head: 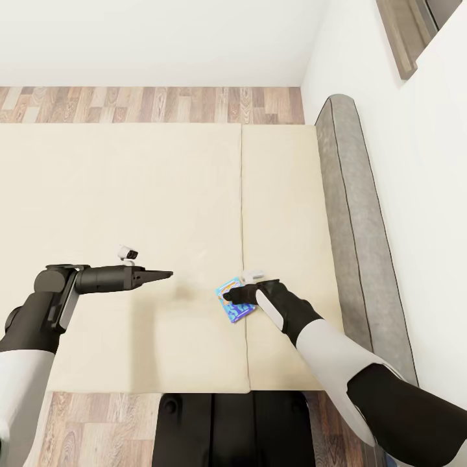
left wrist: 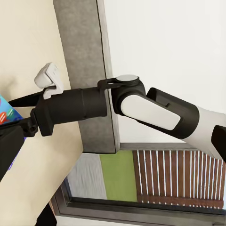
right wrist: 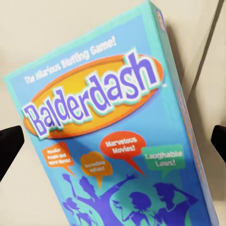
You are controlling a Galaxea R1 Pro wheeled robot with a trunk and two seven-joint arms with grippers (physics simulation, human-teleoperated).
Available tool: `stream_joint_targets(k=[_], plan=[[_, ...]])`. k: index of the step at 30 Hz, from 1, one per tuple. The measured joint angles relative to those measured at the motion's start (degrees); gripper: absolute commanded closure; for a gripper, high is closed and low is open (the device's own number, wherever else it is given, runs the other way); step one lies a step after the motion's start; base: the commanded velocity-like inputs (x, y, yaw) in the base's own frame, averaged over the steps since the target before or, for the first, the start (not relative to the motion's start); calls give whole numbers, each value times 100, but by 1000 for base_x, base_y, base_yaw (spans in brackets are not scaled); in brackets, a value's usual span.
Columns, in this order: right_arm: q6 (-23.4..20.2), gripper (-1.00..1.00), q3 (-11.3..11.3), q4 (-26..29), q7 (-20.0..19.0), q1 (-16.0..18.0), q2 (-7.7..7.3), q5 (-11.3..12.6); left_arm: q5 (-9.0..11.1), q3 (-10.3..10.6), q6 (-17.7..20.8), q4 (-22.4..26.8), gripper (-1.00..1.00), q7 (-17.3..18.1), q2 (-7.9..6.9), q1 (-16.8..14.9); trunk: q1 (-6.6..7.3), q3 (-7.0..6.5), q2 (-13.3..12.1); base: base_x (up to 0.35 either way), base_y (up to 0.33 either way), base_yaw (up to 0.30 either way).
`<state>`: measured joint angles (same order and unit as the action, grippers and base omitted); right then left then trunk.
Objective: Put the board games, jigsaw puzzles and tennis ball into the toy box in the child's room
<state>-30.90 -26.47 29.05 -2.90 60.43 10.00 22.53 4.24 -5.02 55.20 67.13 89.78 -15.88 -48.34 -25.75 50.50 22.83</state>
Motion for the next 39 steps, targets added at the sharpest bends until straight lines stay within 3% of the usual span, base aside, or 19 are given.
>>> stream_joint_targets(k=[39], plan=[[132, -100, -1, -7, -55, -8, 0, -10, 0, -8, 5, 0, -100, 0, 0, 0, 0, 0, 0, 0, 0, 0]])
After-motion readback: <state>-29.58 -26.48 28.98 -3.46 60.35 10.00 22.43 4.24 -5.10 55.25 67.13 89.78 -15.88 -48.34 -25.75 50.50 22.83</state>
